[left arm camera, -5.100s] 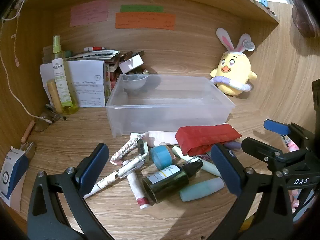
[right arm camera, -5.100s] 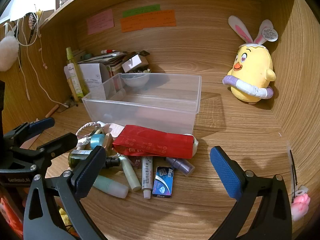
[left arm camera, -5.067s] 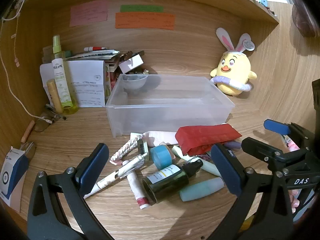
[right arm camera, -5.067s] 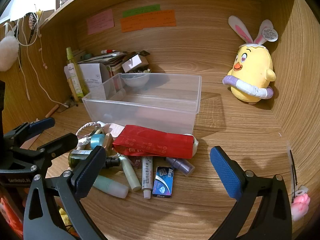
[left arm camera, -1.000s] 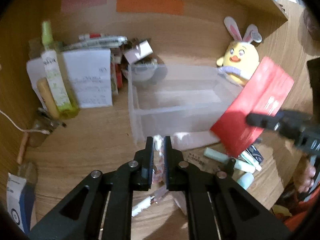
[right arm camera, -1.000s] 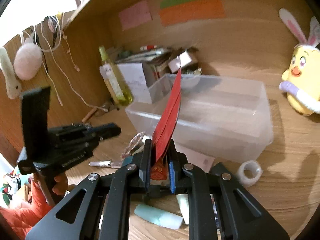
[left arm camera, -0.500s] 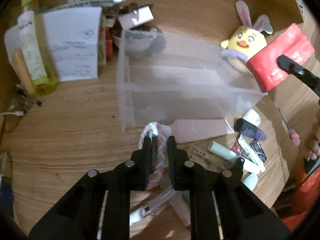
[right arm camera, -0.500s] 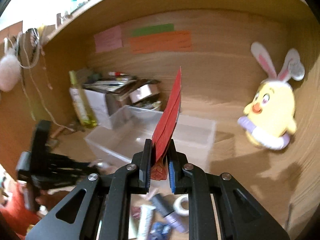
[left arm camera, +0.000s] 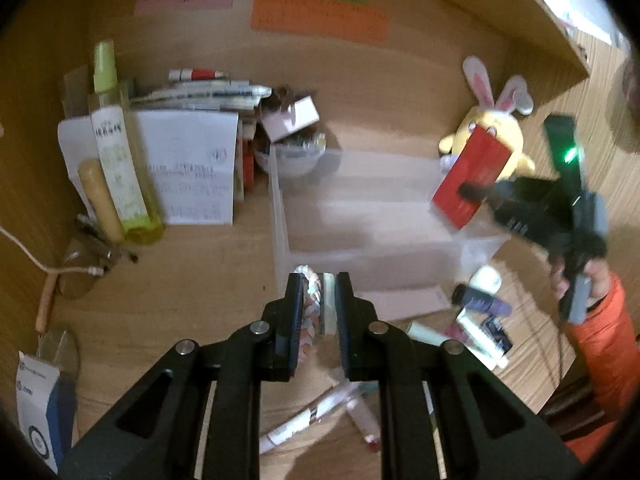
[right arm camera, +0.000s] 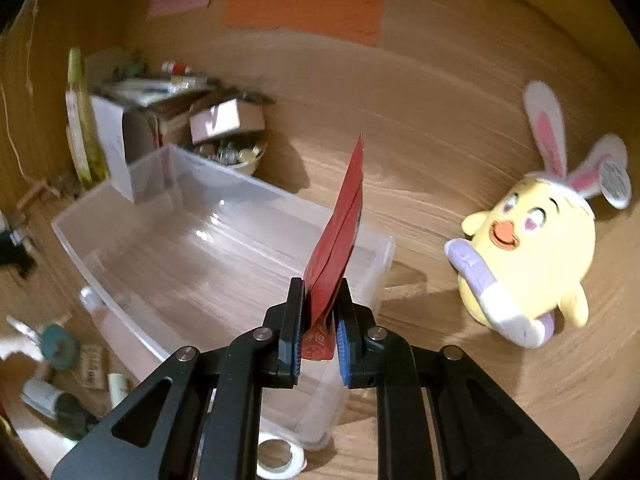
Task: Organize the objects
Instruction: 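Carry the red envelope into the clear box and open the right tool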
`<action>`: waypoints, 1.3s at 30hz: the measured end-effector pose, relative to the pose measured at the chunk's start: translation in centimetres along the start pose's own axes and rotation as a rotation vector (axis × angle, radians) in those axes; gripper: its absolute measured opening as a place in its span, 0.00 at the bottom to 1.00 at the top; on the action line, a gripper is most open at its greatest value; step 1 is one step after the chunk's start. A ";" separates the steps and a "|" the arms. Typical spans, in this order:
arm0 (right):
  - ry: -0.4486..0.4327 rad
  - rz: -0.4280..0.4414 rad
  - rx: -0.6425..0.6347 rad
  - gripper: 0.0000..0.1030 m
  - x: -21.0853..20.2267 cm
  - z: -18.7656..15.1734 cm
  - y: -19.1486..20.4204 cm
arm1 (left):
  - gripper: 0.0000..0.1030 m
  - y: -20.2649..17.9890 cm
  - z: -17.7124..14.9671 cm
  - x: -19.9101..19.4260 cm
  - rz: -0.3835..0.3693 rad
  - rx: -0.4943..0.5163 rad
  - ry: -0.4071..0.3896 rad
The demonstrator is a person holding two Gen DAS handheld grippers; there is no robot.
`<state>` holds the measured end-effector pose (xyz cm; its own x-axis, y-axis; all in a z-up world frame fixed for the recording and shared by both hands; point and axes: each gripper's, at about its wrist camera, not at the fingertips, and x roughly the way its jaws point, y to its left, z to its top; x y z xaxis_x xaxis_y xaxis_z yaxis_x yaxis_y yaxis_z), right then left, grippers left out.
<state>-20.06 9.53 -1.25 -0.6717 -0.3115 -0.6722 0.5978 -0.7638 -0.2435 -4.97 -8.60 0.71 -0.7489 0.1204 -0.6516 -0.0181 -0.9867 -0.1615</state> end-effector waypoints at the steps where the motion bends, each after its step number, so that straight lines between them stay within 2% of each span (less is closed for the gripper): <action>1: 0.008 -0.001 -0.014 0.12 0.2 0.0 0.5 | 0.15 0.0 0.5 -0.1 -0.012 -0.004 -0.005; 6: 0.049 0.020 -0.085 0.12 2.4 0.6 2.5 | 0.15 -0.3 2.7 -0.2 -0.052 -0.010 -0.027; 11: 0.081 0.099 -0.051 0.13 3.3 1.2 3.1 | 0.15 -0.8 4.9 0.6 -0.049 -0.004 -0.034; 15: 0.083 0.156 -0.027 0.23 3.2 1.3 3.2 | 0.15 -0.9 6.5 2.3 -0.071 -0.003 -0.022; 17: 0.081 0.189 -0.018 0.40 2.9 1.2 3.1 | 0.15 -1.0 7.1 3.1 -0.085 -0.008 -0.014; 18: 0.071 0.193 -0.016 0.42 2.5 1.1 3.0 | 0.15 -1.0 7.3 3.6 -0.095 -0.014 -0.006; 22: 0.044 0.193 -0.012 0.45 1.4 1.0 2.5 | 0.15 -1.2 7.7 5.2 -0.131 -0.031 0.027; 24: 0.032 0.203 0.005 0.51 0.7 0.9 1.9 | 0.15 -1.5 7.8 6.1 -0.105 -0.021 0.035; 25: 0.026 0.204 0.011 0.58 0.4 0.8 1.6 | 0.15 -1.7 7.8 6.7 -0.089 -0.014 0.043; 28: 0.005 0.195 0.026 0.65 -1.0 0.4 0.6 | 0.15 -1.7 7.6 8.8 -0.095 -0.015 0.102; 32: -0.015 0.174 0.037 0.68 -3.0 -0.9 -0.8 | 0.15 -1.3 6.8 10.8 -0.111 -0.030 0.170; 39: 0.008 0.121 0.096 0.70 -4.4 -4.1 -3.6 | 0.15 -1.7 6.3 10.7 -0.095 -0.016 0.175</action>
<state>-17.42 15.93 -0.23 -0.5935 -0.4007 -0.6980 0.6297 -0.7712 -0.0927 -17.13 -6.31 -1.30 -0.6178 0.2314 -0.7515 -0.0716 -0.9683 -0.2393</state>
